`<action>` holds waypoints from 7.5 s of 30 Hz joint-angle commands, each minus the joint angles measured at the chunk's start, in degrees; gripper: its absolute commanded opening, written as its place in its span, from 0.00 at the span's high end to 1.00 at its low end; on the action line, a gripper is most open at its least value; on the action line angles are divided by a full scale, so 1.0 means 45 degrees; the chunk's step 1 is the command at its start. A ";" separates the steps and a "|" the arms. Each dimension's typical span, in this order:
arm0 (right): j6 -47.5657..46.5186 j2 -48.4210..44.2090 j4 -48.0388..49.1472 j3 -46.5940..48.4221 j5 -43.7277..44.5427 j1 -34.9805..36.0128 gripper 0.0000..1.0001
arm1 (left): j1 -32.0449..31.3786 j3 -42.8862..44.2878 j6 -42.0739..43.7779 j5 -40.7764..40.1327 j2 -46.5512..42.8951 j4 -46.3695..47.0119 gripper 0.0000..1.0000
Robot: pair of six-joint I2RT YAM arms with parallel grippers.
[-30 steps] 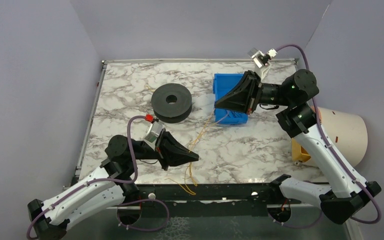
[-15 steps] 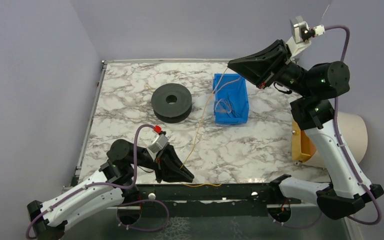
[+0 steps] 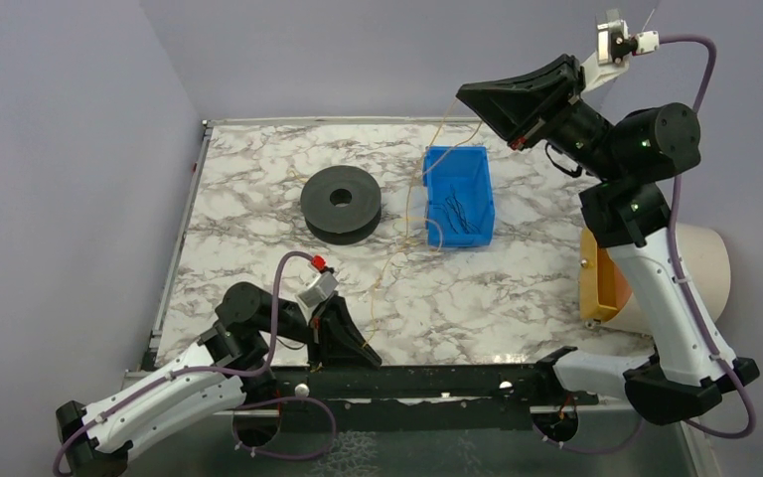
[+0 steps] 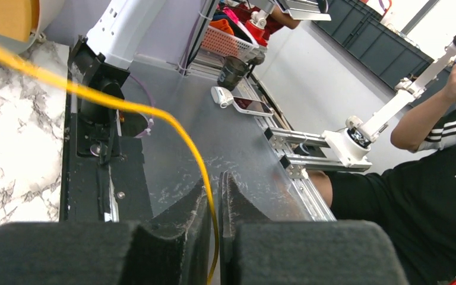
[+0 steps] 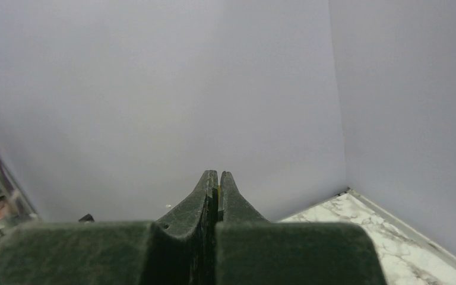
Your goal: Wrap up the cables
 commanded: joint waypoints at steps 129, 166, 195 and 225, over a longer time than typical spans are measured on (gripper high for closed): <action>-1.7546 -0.2312 -0.0349 -1.1143 -0.3599 0.7901 0.99 | -0.0076 0.1585 0.0306 -0.0961 0.1142 -0.5743 0.95; -0.5277 -0.5948 -0.6186 -1.1808 1.1145 0.7888 0.99 | -0.0076 0.5723 0.5285 -1.3617 0.1711 -1.1508 0.13; -0.1990 -0.4621 -0.5781 -1.2822 0.9326 0.4964 0.99 | -0.0076 0.7060 1.2077 -2.1408 1.1753 -0.8053 0.11; -0.1307 -0.5728 -0.5707 -1.4332 0.9044 0.4301 0.99 | 0.0809 0.8620 1.7004 -2.6116 1.8727 -0.2637 0.31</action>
